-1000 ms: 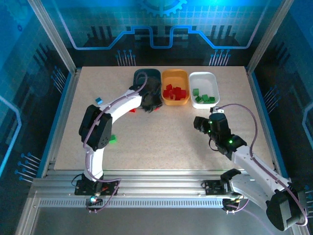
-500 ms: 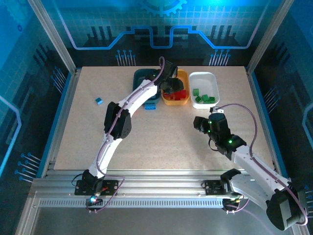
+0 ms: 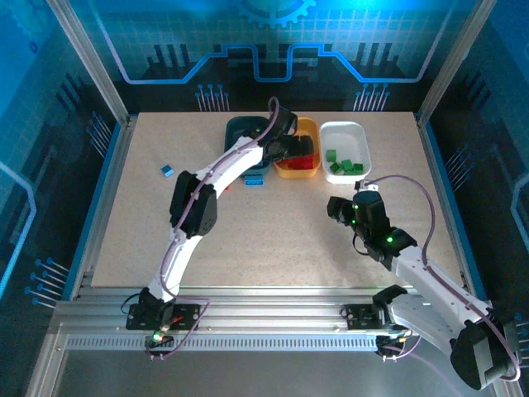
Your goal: Sort the legos into containers by color
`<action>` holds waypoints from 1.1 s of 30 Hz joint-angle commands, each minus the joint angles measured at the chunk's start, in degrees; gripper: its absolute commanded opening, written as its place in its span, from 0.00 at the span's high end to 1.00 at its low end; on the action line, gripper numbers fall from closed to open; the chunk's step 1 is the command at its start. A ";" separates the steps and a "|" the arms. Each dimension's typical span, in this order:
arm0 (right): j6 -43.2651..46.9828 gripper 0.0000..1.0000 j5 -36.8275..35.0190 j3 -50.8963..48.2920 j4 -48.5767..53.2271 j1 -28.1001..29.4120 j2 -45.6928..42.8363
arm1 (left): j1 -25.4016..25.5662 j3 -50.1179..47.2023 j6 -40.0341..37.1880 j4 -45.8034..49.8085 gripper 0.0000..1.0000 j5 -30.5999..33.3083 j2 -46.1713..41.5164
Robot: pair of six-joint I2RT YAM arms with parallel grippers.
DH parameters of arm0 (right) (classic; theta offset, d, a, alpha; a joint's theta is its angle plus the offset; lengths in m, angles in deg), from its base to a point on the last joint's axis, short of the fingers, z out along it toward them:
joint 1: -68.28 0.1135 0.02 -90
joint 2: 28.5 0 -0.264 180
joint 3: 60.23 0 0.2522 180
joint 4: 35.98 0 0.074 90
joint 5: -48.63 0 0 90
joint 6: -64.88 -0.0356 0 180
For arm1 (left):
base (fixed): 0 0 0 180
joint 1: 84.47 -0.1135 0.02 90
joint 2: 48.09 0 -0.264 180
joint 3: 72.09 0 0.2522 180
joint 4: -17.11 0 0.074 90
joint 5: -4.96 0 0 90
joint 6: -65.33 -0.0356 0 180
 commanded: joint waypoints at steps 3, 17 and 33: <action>0.70 0.31 -0.74 -0.49 -0.58 1.00 -0.29 | -3.07 -21.37 -3.20 1.23 0.02 14.63 -19.36; 0.00 0.31 0.57 -0.40 -1.58 1.63 1.64 | -13.03 -39.23 -19.21 5.01 0.04 18.58 -20.80; -0.09 0.31 1.17 -0.31 -1.75 1.81 2.19 | -15.69 -32.90 -22.95 4.16 0.20 16.08 -11.60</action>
